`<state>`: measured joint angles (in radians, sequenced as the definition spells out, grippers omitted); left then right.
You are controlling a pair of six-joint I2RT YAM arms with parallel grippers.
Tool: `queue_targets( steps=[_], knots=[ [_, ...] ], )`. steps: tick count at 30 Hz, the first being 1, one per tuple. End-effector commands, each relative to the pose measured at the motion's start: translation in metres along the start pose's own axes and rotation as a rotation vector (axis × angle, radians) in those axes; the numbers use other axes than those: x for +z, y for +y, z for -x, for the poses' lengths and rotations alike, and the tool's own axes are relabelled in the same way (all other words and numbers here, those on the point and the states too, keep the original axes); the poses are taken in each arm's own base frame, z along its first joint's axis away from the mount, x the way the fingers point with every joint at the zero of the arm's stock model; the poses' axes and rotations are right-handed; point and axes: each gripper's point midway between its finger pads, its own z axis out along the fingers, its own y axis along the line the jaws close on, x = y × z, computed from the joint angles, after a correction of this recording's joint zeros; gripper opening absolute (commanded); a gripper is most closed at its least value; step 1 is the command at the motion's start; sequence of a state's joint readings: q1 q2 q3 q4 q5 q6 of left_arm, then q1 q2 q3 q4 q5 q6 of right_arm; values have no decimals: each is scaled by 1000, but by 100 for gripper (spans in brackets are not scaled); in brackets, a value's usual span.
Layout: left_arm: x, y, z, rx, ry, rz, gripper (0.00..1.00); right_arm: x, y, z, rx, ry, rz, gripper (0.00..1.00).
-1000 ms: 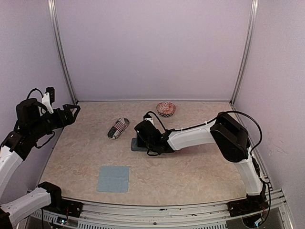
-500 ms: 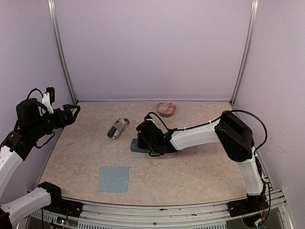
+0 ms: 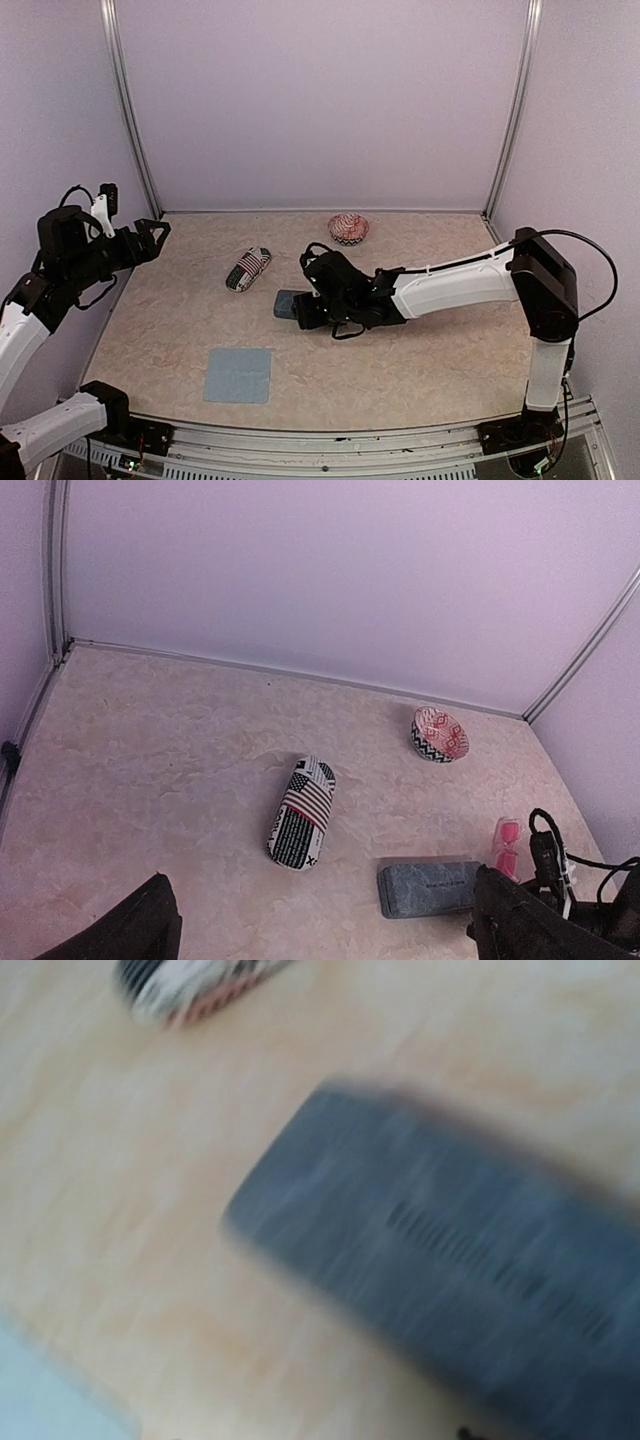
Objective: Organize the sunglasses
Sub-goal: Move the case with the sunglasses to the center of the board.
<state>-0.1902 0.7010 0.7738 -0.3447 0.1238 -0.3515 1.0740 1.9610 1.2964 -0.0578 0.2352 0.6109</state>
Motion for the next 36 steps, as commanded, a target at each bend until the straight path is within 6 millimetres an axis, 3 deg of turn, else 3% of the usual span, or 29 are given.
queue_targets(
  steps=[1,5,8,15,24,29,33,36],
  knots=[
    [4,5,0,-5,-4,20,99,-10,21,-48,-19,171,160,56],
    [7,7,-1,-7,4,31,99,-1,19,-67,9,222,164,56],
    [10,9,-5,-10,19,33,99,10,17,-68,13,216,138,56],
    [30,7,-26,-25,121,0,99,42,-20,-65,64,174,18,56],
    [67,-2,-63,-57,315,-91,99,78,-93,-32,180,65,-123,56],
    [97,-2,-84,-86,444,-90,99,93,-114,-9,195,25,-137,57],
    [123,-5,-87,-76,499,-69,99,102,-131,10,198,3,-154,58],
    [143,-10,-96,-48,559,-47,99,98,-134,22,183,-9,-136,58]
  ],
)
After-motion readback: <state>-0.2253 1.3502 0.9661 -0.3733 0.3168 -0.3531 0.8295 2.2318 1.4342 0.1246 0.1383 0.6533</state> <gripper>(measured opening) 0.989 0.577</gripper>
